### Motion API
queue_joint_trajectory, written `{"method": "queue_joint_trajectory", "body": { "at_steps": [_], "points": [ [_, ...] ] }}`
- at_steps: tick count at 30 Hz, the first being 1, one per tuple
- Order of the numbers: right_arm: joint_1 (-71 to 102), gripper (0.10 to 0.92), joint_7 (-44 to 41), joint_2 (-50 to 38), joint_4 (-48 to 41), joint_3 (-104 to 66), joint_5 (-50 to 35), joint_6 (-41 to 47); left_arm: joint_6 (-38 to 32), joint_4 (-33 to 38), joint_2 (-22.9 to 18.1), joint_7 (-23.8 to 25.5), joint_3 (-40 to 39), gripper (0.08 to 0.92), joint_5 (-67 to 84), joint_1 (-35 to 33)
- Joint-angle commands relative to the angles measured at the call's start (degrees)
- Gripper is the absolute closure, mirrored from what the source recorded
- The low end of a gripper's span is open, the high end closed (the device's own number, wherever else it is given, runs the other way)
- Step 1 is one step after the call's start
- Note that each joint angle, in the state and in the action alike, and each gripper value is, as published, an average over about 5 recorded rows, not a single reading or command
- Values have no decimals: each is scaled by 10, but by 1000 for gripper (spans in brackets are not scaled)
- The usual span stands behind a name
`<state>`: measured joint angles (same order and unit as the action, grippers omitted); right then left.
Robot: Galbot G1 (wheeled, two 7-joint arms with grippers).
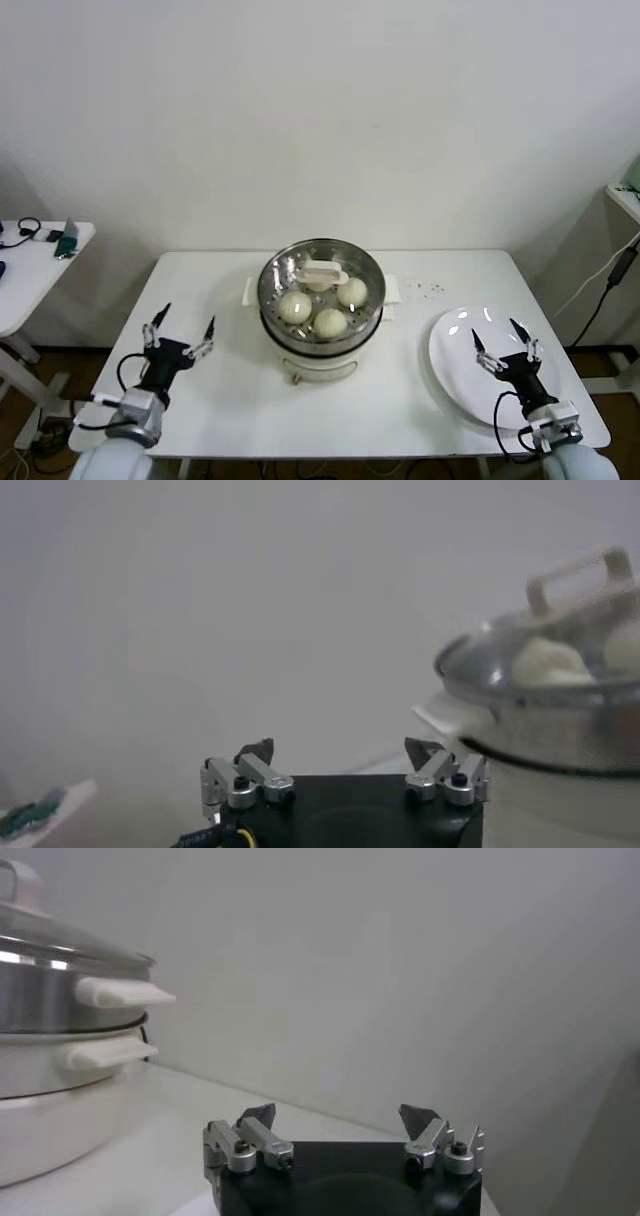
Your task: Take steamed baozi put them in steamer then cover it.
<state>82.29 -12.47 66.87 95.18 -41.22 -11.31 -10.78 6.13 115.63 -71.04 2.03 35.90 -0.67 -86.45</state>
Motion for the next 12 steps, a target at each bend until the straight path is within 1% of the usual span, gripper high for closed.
{"method": "queue_joint_trajectory", "body": {
  "at_steps": [1, 6, 12],
  "points": [
    [26, 203, -2, -1, 14, 5, -17, -17, -173, -44, -41, 15, 81, 177, 160, -47],
    [20, 203, -1, -6, 14, 9, -22, -19, -170, -56, -46, 22, 84, 177, 154, -47],
    [19, 203, 1, -7, 18, 11, -21, -18, -173, -47, -52, 30, 87, 177, 153, -57]
  ]
}}
